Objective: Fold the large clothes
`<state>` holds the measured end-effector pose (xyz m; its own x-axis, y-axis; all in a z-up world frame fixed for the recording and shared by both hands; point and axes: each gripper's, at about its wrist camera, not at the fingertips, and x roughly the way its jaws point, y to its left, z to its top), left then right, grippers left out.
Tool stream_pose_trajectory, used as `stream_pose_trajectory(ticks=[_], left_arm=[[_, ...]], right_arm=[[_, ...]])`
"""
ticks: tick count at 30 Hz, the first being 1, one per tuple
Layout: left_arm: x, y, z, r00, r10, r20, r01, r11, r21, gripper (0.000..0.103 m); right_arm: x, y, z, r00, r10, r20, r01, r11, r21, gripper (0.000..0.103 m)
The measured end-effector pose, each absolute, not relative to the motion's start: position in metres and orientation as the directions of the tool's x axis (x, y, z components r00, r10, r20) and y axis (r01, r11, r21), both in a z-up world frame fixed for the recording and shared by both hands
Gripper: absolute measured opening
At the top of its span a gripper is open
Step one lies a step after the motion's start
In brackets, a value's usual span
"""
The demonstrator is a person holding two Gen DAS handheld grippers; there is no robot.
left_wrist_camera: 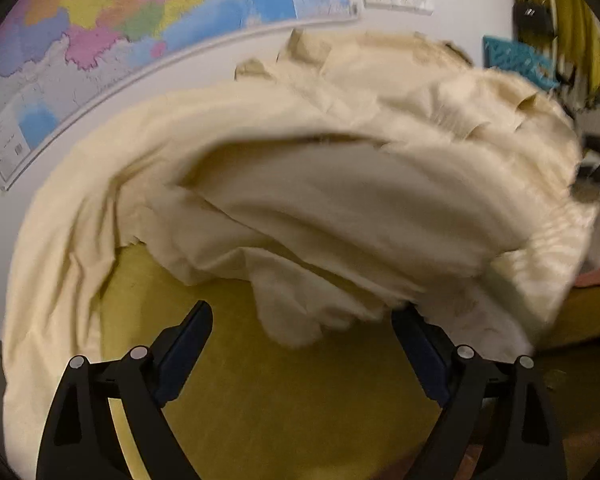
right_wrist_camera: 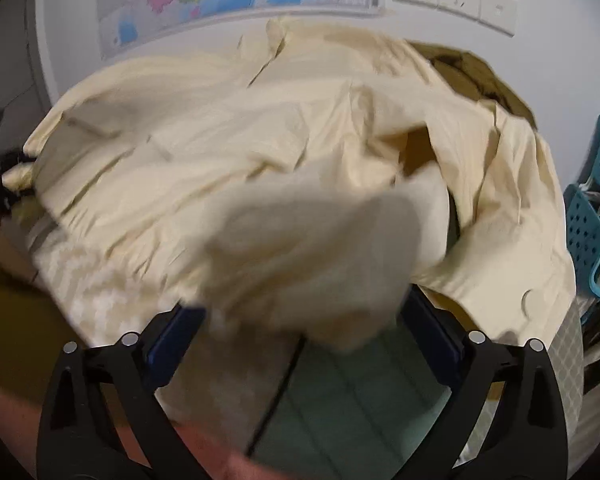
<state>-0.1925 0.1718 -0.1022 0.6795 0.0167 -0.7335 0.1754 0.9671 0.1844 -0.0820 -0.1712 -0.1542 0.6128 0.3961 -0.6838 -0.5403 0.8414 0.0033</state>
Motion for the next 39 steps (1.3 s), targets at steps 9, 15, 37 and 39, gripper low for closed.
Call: stream_pose_trajectory(ticks=[9,15,37,39], left_arm=[[-0.169,0.187,-0.044,0.761,-0.164,-0.628,0.117,0.986,-0.116,0.010],[-0.194,0.200,0.000,0.744,-0.220,-0.631,0.118,0.973,-0.200,0.009],[-0.213,0.174,0.021,0.795,-0.268,-0.545,0.326,0.945,0.011,0.086],[-0.191,0.159,0.013,0.777,-0.249,-0.578,0.328,0.944,0.035,0.086]], right_arm=[[-0.055,-0.193,-0.095,0.573,0.629,-0.525,-0.533,0.773,0.345,0.010],[-0.087,-0.212,-0.036,0.524,0.728,-0.442,-0.602,0.684,0.412,0.010],[-0.059,-0.316,-0.103,0.564,0.570,-0.597,-0.301,0.815,0.495,0.090],[-0.039,-0.316,-0.124,0.531,0.593,-0.605,-0.263,0.795,0.547,0.090]])
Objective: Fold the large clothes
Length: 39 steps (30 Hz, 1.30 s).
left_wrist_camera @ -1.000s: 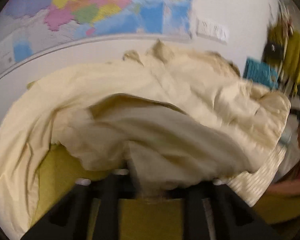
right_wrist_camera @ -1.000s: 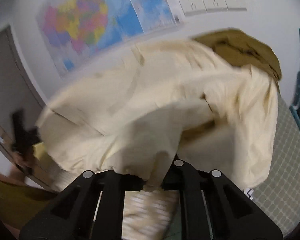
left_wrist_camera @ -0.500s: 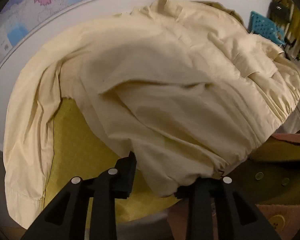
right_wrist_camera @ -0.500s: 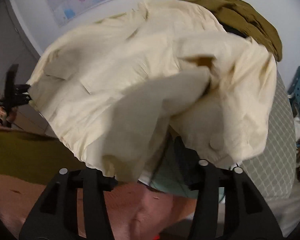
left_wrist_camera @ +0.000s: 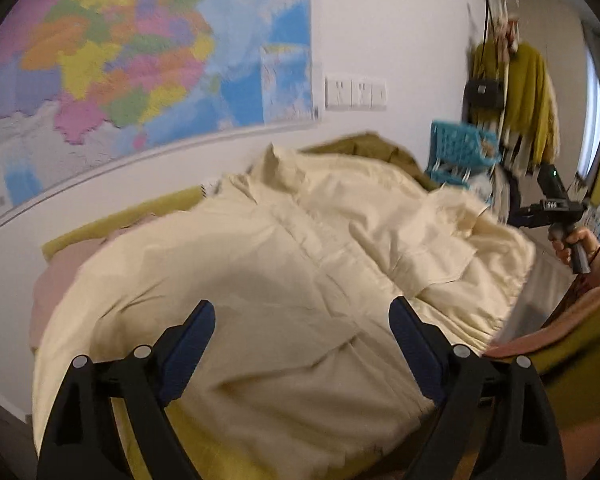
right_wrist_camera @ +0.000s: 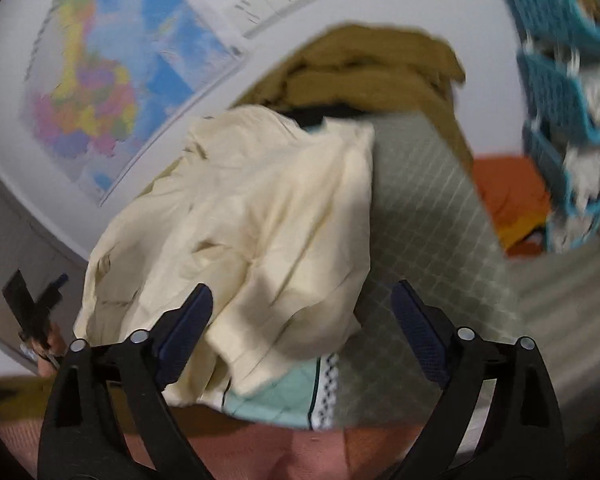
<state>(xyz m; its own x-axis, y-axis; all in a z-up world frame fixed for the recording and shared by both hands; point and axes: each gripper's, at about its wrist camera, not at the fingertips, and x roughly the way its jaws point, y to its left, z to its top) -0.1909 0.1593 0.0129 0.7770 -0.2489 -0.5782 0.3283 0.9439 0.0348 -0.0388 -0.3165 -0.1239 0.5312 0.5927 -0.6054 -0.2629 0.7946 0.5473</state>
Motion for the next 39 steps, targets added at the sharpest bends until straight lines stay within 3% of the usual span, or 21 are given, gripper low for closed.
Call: stream_pose_trajectory(ticks=[2,4,6,9,14,19,22,26,28,29,30,32,39], left_arm=[[-0.166,0.145,0.006,0.753,-0.267,-0.602,0.356,0.934,0.032,0.086],[-0.149,0.139,-0.001,0.734,-0.290,-0.615,0.378,0.926,0.015,0.086],[-0.133,0.131,-0.001,0.725,-0.299,-0.620,0.392,0.920,0.015,0.086],[-0.111,0.123,0.003,0.713,-0.330,-0.619,0.415,0.910,-0.008,0.086],[-0.074,0.112,0.008,0.683,-0.390,-0.618,0.451,0.891,-0.063,0.086],[-0.042,0.103,0.010,0.627,-0.459,-0.629,0.493,0.859,-0.135,0.086],[-0.035,0.107,0.013,0.615,-0.500,-0.609,0.514,0.841,-0.172,0.086],[-0.035,0.126,0.016,0.622,-0.524,-0.582,0.504,0.837,-0.215,0.086],[-0.037,0.137,0.013,0.625,-0.514,-0.588,0.486,0.845,-0.221,0.086],[-0.038,0.141,0.011,0.623,-0.509,-0.594,0.481,0.848,-0.223,0.086],[-0.040,0.145,0.007,0.617,-0.504,-0.604,0.476,0.850,-0.224,0.086],[-0.045,0.149,-0.002,0.596,-0.501,-0.628,0.478,0.849,-0.224,0.086],[-0.035,0.132,-0.038,0.504,-0.485,-0.715,0.506,0.836,-0.211,0.093]], right_arm=[[-0.021,-0.314,-0.143,0.481,0.639,-0.601,-0.242,0.755,0.609,0.085],[-0.010,-0.313,-0.152,0.447,0.690,-0.569,-0.242,0.705,0.666,0.057],[-0.004,-0.316,-0.143,0.452,0.707,-0.544,-0.267,0.689,0.674,0.010],[-0.005,-0.326,-0.096,0.524,0.681,-0.511,-0.318,0.714,0.624,0.009],[-0.014,-0.337,0.027,0.630,0.691,-0.355,-0.465,0.701,0.540,0.009],[-0.005,-0.248,0.092,0.497,0.781,-0.378,-0.643,0.624,0.445,0.009],[0.007,-0.185,0.088,0.387,0.817,-0.427,-0.709,0.560,0.429,0.011],[0.047,-0.092,0.039,0.194,0.822,-0.535,-0.716,0.491,0.495,0.021],[0.063,-0.064,0.006,0.129,0.800,-0.586,-0.688,0.498,0.529,0.038],[0.075,-0.050,-0.015,0.090,0.781,-0.618,-0.655,0.514,0.554,0.057],[0.084,-0.042,-0.032,0.078,0.759,-0.647,-0.625,0.543,0.561,0.061],[0.091,-0.036,-0.047,0.090,0.733,-0.674,-0.595,0.582,0.554,0.061],[0.101,-0.075,-0.038,0.293,0.683,-0.669,-0.572,0.686,0.450,0.081]])
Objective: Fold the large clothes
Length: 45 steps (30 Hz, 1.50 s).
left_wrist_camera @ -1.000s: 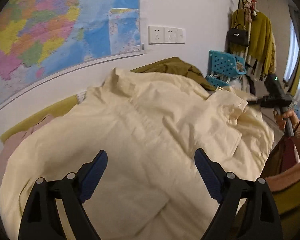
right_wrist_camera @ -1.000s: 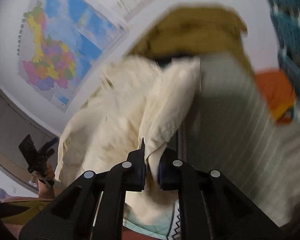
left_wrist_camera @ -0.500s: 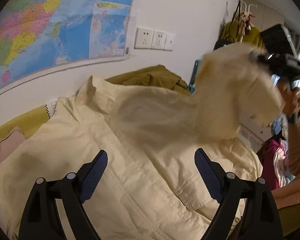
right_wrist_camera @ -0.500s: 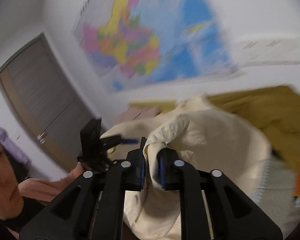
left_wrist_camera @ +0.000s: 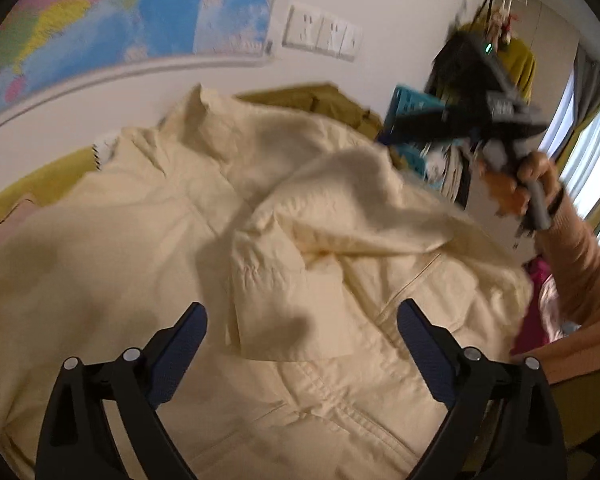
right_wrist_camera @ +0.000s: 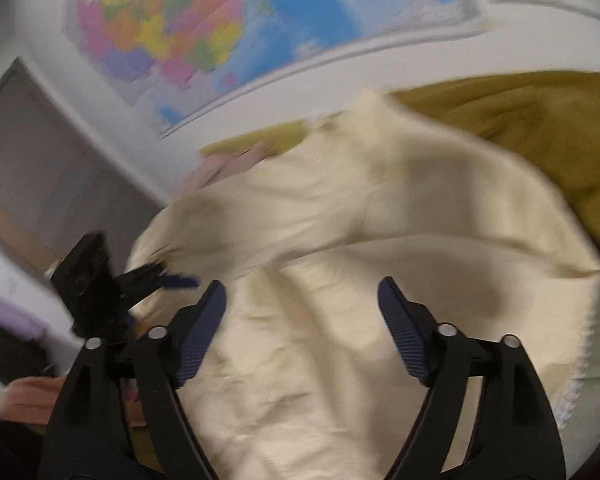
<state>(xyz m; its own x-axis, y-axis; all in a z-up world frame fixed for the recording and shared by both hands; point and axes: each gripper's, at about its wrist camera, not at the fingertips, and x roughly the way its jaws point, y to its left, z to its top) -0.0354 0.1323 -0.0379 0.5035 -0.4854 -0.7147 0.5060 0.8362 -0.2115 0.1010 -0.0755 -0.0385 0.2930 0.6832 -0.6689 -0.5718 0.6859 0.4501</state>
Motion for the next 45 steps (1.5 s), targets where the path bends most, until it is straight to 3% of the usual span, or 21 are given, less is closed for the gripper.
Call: stream_pose_trajectory(ticks=[5,9,10,12,14,16,18,20,21,22,23,27,30,35,38,40,42,43,44,45], left_arm=[[0.003,0.117,-0.074,0.407,-0.344,-0.846,0.424,0.892,-0.158,0.090],[0.021,0.110,-0.087,0.343,-0.320,-0.883,0.452,0.881,-0.143,0.048],[0.022,0.111,-0.084,0.361,-0.302,-0.882,0.452,0.884,-0.118,0.030],[0.024,0.117,-0.073,0.399,-0.259,-0.879,0.446,0.893,-0.061,0.015],[0.019,0.121,-0.055,0.479,-0.184,-0.858,0.433,0.900,0.049,0.012],[0.012,0.126,-0.029,0.605,-0.064,-0.794,0.384,0.897,0.220,0.012],[0.003,0.131,-0.005,0.685,-0.029,-0.727,0.343,0.894,0.288,0.013],[-0.015,0.131,0.010,0.765,0.007,-0.644,0.310,0.873,0.377,0.026],[-0.020,0.128,0.009,0.788,0.032,-0.615,0.293,0.858,0.421,0.043],[-0.023,0.127,0.002,0.790,0.046,-0.611,0.299,0.842,0.449,0.067],[-0.023,0.126,-0.005,0.769,0.037,-0.638,0.328,0.834,0.443,0.072],[-0.010,0.145,-0.055,0.615,0.030,-0.788,0.387,0.859,0.335,0.070],[-0.006,0.168,-0.050,0.567,-0.118,-0.815,0.384,0.914,0.135,0.076],[-0.011,0.189,-0.022,0.580,-0.359,-0.731,0.414,0.903,-0.114,0.090],[-0.011,0.203,-0.012,0.592,-0.456,-0.664,0.417,0.879,-0.232,0.095],[0.000,0.203,-0.018,0.570,-0.449,-0.688,0.382,0.887,-0.262,0.095],[0.014,0.194,-0.035,0.513,-0.420,-0.749,0.338,0.901,-0.274,0.091],[0.022,0.187,-0.046,0.477,-0.400,-0.783,0.322,0.908,-0.268,0.082],[0.026,0.182,-0.053,0.456,-0.387,-0.801,0.317,0.912,-0.260,0.079],[0.030,0.176,-0.060,0.439,-0.375,-0.817,0.313,0.916,-0.252,0.077]], right_arm=[[0.115,-0.108,-0.063,0.388,0.599,-0.700,-0.469,0.783,0.409,0.082],[0.119,-0.115,-0.086,0.408,0.520,-0.751,-0.451,0.830,0.330,0.081],[0.119,-0.113,-0.091,0.406,0.506,-0.761,-0.451,0.835,0.315,0.081],[0.120,-0.109,-0.102,0.398,0.482,-0.781,-0.458,0.842,0.286,0.080],[0.121,-0.108,-0.113,0.416,0.437,-0.797,-0.460,0.858,0.229,0.080],[0.124,-0.113,-0.126,0.426,0.390,-0.816,-0.432,0.881,0.196,0.079],[0.126,-0.124,-0.136,0.424,0.370,-0.827,-0.394,0.897,0.199,0.079],[0.127,-0.136,-0.145,0.443,0.345,-0.828,-0.364,0.913,0.185,0.079],[0.127,-0.140,-0.148,0.444,0.352,-0.824,-0.359,0.912,0.197,0.079],[0.125,-0.143,-0.148,0.453,0.357,-0.817,-0.363,0.911,0.197,0.079],[0.123,-0.144,-0.148,0.454,0.350,-0.819,-0.363,0.913,0.188,0.079],[0.117,-0.148,-0.140,0.443,0.366,-0.819,-0.371,0.906,0.204,0.079],[0.110,-0.162,-0.123,0.498,0.387,-0.776,-0.364,0.906,0.218,0.081],[0.118,-0.191,-0.116,0.564,0.374,-0.737,-0.268,0.926,0.265,0.093],[0.135,-0.186,-0.132,0.499,0.411,-0.763,-0.262,0.911,0.319,0.093],[0.143,-0.181,-0.140,0.474,0.414,-0.777,-0.277,0.908,0.315,0.085],[0.151,-0.173,-0.139,0.479,0.392,-0.786,-0.298,0.914,0.275,0.045],[0.151,-0.173,-0.135,0.485,0.374,-0.791,-0.310,0.919,0.244,0.036],[0.150,-0.173,-0.130,0.497,0.350,-0.794,-0.311,0.926,0.213,0.022],[0.148,-0.177,-0.122,0.518,0.338,-0.786,-0.315,0.930,0.192,0.017]])
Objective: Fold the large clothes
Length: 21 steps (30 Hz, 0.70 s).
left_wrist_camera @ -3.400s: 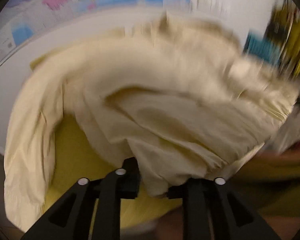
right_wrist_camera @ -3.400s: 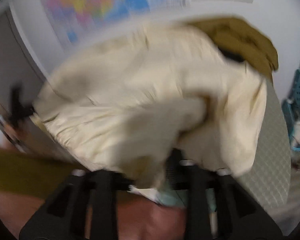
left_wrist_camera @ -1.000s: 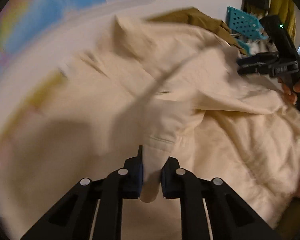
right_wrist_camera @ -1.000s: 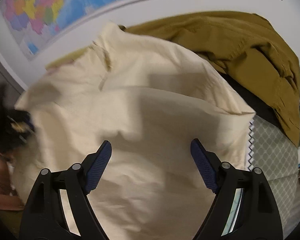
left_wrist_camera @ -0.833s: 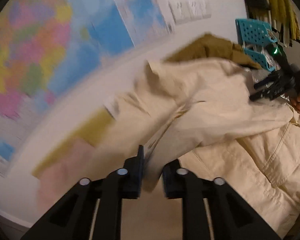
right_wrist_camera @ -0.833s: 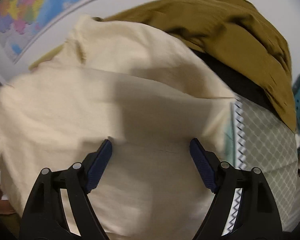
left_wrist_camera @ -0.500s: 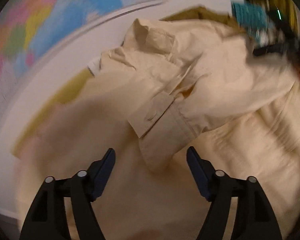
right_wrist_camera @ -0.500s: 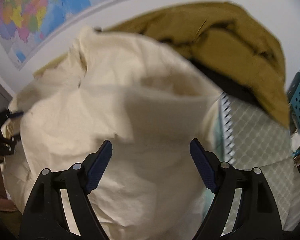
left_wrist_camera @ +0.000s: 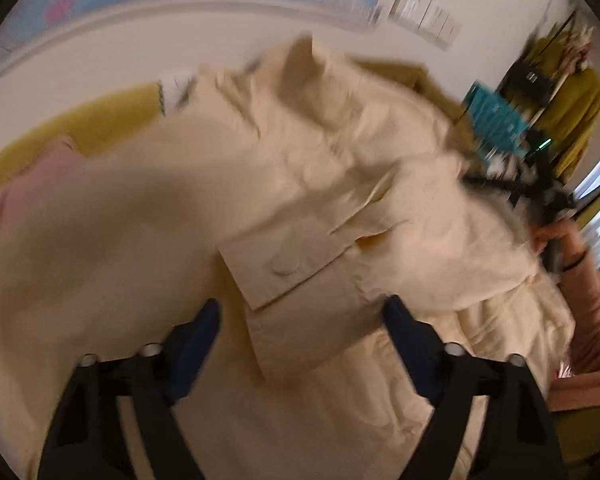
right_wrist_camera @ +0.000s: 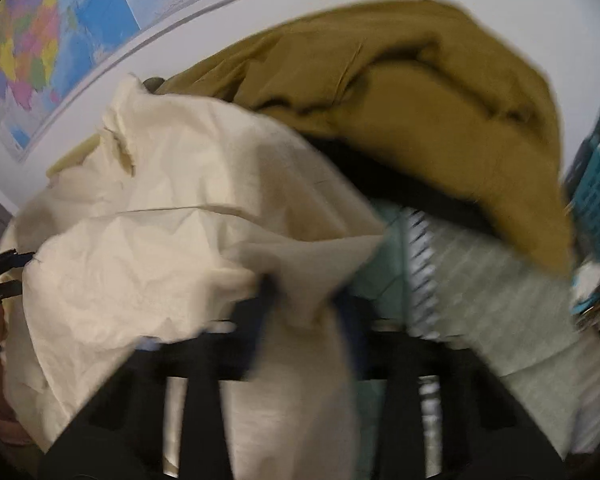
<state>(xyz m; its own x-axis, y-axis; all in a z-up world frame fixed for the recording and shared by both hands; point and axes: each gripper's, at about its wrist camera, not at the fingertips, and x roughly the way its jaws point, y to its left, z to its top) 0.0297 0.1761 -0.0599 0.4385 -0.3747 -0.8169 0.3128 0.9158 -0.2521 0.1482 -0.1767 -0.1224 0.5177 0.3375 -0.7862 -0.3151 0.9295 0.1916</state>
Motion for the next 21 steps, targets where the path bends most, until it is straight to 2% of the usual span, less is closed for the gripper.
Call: stream_pose_trajectory(ticks=[3,5,7,8,9,11,12,14,17,21], left_arm=[[0.036,0.155,-0.071,0.439,-0.312,-0.842,0.325,0.929,-0.175,0.067],[0.040,0.134,-0.080,0.448,-0.221,-0.866,0.342,0.938,-0.063,0.068],[0.043,0.119,-0.092,0.452,-0.142,-0.881,0.343,0.939,0.025,0.068],[0.043,0.117,-0.092,0.464,-0.133,-0.876,0.341,0.939,0.038,0.068],[0.042,0.118,-0.091,0.466,-0.140,-0.874,0.337,0.941,0.029,0.068],[0.041,0.127,-0.087,0.470,-0.158,-0.868,0.307,0.952,-0.007,0.068],[0.040,0.132,-0.086,0.476,-0.166,-0.864,0.285,0.958,-0.028,0.068],[0.035,0.141,-0.080,0.489,-0.184,-0.853,0.259,0.964,-0.059,0.068],[0.021,0.151,-0.069,0.533,-0.201,-0.822,0.249,0.966,-0.075,0.071],[-0.011,0.176,-0.046,0.626,-0.188,-0.757,0.211,0.975,-0.067,0.077]], right_arm=[[0.142,-0.195,-0.091,0.600,0.317,-0.735,-0.300,0.940,0.161,0.012],[0.140,-0.205,-0.080,0.645,0.283,-0.710,-0.265,0.954,0.140,0.012],[0.145,-0.204,-0.092,0.608,0.260,-0.750,-0.254,0.959,0.127,0.018],[0.150,-0.194,-0.103,0.574,0.228,-0.786,-0.254,0.963,0.093,0.026],[0.154,-0.190,-0.110,0.548,0.195,-0.813,-0.250,0.966,0.063,0.032],[0.150,-0.187,-0.114,0.552,0.182,-0.814,-0.232,0.971,0.059,0.036],[0.146,-0.188,-0.108,0.570,0.192,-0.798,-0.229,0.971,0.070,0.046],[0.132,-0.186,-0.085,0.646,0.186,-0.740,-0.211,0.975,0.061,0.059],[0.104,-0.160,-0.049,0.726,0.212,-0.654,-0.260,0.965,0.024,0.063],[0.077,-0.104,-0.029,0.651,0.430,-0.626,-0.507,0.860,0.064,0.066]])
